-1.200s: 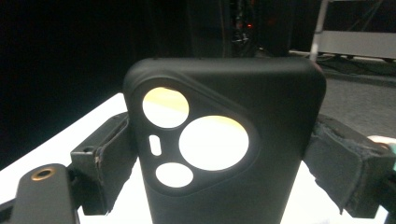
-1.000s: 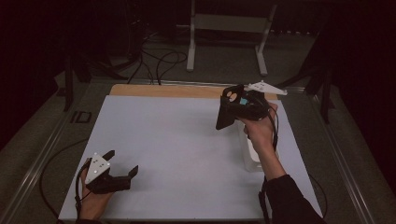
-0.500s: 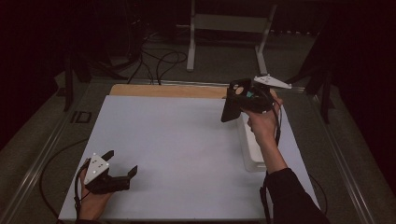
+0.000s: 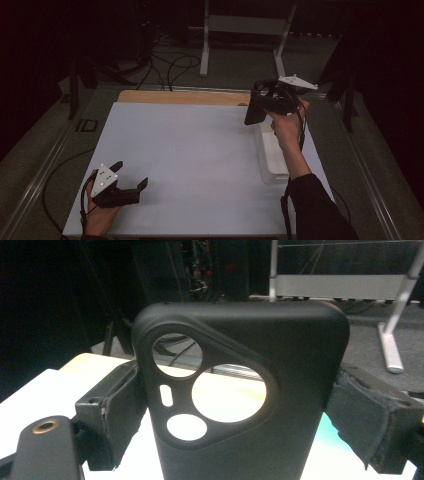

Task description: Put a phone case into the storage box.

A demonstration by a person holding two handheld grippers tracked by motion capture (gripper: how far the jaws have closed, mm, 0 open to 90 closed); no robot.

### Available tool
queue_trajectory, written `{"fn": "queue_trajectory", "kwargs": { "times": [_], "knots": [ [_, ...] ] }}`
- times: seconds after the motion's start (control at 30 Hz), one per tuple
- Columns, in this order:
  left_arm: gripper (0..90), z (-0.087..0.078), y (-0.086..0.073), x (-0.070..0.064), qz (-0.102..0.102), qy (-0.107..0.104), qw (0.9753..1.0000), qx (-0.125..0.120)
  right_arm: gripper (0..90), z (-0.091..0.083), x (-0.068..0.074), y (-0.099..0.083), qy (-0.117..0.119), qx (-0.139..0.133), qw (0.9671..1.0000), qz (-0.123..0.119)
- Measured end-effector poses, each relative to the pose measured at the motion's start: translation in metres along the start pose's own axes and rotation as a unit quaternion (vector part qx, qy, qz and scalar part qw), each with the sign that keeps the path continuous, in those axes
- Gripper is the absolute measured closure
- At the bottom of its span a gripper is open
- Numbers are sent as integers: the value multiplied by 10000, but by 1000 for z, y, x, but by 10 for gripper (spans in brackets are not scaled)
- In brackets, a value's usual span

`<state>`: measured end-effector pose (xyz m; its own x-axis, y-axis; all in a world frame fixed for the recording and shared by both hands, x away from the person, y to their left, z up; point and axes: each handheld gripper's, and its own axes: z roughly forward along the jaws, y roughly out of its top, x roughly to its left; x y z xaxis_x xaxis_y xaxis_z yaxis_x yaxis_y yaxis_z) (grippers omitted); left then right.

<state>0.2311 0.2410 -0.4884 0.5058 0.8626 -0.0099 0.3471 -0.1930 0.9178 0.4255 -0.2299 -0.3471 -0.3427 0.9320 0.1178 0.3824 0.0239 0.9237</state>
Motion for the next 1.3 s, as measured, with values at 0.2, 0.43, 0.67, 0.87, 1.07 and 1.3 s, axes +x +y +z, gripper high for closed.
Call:
{"fn": "queue_trajectory", "kwargs": {
  "times": [0.2,0.43,0.67,0.87,1.07,1.3],
  "knots": [
    [2,0,0,0,-1,-1,10000,-1,135,2,-8,4,-219,14,9998,-21],
    [2,0,0,0,-3,-1,10000,2,135,6,-21,2,-478,120,9988,-81],
    [2,0,0,0,-6,-17,10000,13,135,9,-34,-1,-665,185,9976,9],
    [2,1,0,-1,-1,-31,10000,11,134,13,-44,-7,-818,316,9961,40],
    [2,1,0,0,-13,-32,10000,7,134,17,-51,-14,-935,416,9947,64],
    [2,1,0,-1,3,-34,10000,14,133,30,-54,-29,-988,614,9931,134]
  ]
}}
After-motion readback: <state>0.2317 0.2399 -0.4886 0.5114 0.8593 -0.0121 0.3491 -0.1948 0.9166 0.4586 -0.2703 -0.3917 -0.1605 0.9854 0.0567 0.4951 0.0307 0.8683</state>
